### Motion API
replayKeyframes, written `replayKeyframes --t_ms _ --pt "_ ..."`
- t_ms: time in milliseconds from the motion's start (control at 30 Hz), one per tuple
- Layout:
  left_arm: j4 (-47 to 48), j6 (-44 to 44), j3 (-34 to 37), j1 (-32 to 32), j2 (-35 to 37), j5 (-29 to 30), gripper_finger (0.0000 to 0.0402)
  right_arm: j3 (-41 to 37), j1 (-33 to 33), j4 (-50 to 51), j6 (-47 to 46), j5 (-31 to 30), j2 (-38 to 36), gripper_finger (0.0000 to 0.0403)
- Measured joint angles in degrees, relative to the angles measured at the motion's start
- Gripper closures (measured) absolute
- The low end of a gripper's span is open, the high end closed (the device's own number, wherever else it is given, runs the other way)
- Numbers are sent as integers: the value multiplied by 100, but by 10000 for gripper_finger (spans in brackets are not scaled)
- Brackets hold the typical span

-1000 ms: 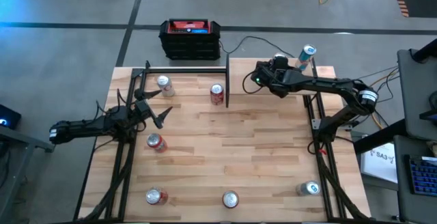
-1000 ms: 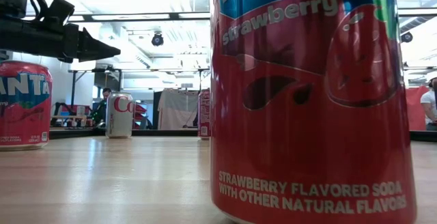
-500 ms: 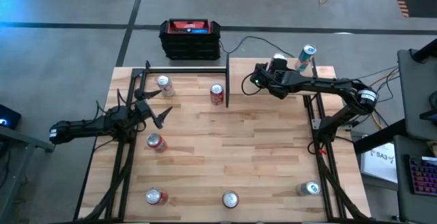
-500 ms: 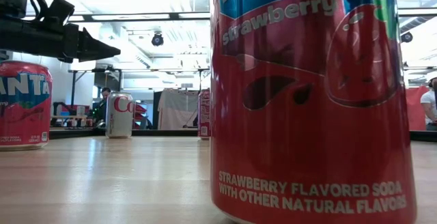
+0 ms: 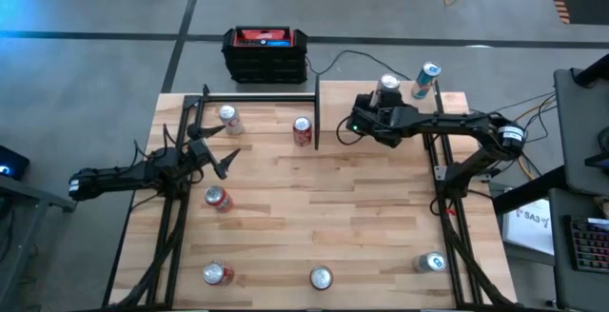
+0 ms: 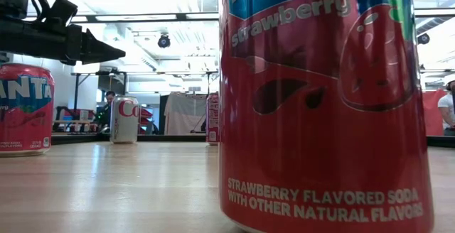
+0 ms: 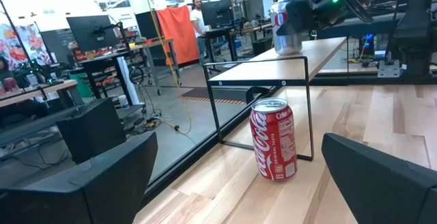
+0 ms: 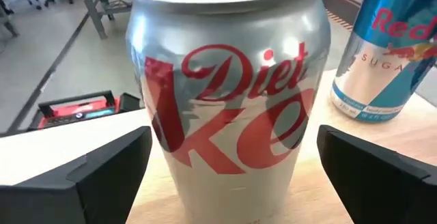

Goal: Place canned beverage on shelf
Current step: Put the bottom silver soda can on the shelf

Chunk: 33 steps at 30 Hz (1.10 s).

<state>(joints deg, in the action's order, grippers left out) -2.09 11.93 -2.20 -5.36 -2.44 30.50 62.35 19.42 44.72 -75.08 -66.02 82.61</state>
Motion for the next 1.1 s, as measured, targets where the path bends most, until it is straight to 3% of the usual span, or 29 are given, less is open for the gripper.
replayKeyframes --t_ms 767,1100 --pt "2 1 2 -1 0 0 3 4 11 -53 -82 -264 7 4" --pt "2 -1 0 -1 0 -2 3 4 11 -77 73 -308 11 75"
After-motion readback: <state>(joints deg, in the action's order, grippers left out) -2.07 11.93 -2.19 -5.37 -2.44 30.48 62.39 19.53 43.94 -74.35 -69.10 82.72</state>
